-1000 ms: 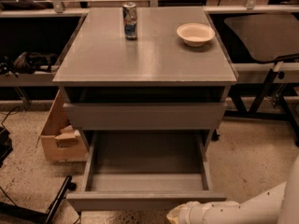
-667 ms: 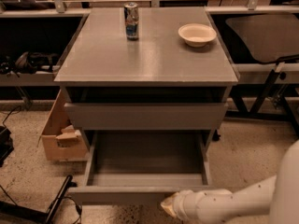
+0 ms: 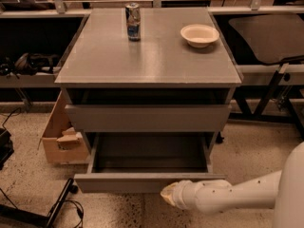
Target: Close middle drawer
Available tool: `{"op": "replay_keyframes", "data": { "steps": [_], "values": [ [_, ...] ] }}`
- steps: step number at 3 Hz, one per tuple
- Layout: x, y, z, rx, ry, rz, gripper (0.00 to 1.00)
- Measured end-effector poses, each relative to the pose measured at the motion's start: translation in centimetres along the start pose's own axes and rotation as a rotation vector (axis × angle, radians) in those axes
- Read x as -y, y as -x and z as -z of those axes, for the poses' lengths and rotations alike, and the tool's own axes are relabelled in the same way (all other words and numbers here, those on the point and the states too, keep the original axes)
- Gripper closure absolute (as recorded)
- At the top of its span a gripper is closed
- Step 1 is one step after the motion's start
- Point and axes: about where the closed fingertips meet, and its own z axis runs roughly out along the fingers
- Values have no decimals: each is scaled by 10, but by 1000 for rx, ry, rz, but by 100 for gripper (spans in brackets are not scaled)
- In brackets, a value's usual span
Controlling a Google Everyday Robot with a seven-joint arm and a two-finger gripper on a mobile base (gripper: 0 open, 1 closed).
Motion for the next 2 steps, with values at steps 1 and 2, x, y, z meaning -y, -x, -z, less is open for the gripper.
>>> {"op": "replay_keyframes", "data": {
  "steps": [1,2],
  "values": [
    [17,28,-20,27,9,50,100],
    [24,49,-45,54,43,97,100]
  ]
}}
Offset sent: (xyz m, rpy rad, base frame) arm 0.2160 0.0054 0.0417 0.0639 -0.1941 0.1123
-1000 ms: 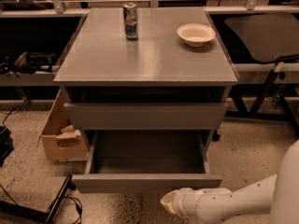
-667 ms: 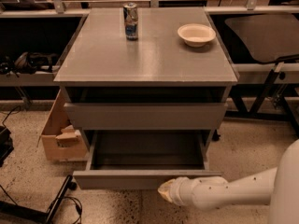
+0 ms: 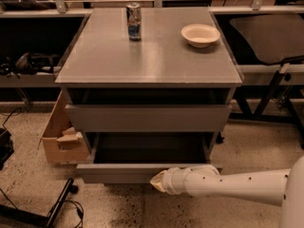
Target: Close middle drawer
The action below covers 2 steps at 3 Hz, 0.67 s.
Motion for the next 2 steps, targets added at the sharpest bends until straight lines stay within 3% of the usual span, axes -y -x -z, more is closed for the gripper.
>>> {"op": "replay_keyframes", "data": {
  "steps": [1,2],
  "values": [
    [13,13,-8,33,12,12,100],
    [39,26,-5,55,-7,25,100]
  ]
}}
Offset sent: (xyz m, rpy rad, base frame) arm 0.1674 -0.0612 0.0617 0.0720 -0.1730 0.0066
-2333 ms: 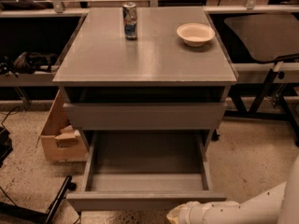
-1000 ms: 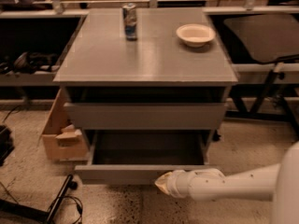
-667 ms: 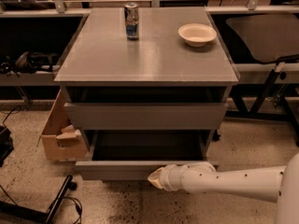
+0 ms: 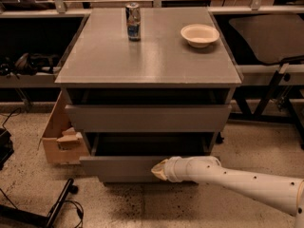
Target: Close middle drawer
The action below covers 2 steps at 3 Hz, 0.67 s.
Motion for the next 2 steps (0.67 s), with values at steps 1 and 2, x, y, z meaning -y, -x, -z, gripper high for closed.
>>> {"op": "replay_keyframes", "data": {
  "steps": [1,2],
  "values": [
    [22,8,8,15,-15,13,100],
    [78,24,31,42,-65,34,100]
  ]
}}
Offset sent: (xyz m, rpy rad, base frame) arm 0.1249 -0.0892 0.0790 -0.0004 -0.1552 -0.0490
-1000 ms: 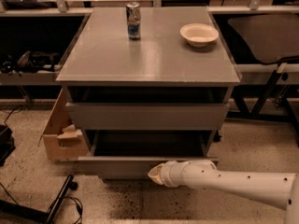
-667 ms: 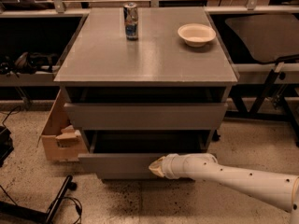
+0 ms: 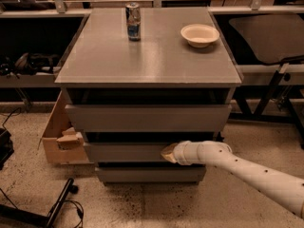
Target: Close middle drawer
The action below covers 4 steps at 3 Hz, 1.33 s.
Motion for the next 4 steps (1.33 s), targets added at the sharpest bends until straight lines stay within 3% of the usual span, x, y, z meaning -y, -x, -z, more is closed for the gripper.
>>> {"op": "replay_keyframes", "data": {
  "steps": [1,2,3,4],
  "values": [
    [-3,0,1,-2,4,-1,100],
    [-36,-6,9,-24,57,-17,100],
    [-76,-12,58,-100,136,-19,100],
    [-71,4,130,-225,167,-9,100]
  ]
}}
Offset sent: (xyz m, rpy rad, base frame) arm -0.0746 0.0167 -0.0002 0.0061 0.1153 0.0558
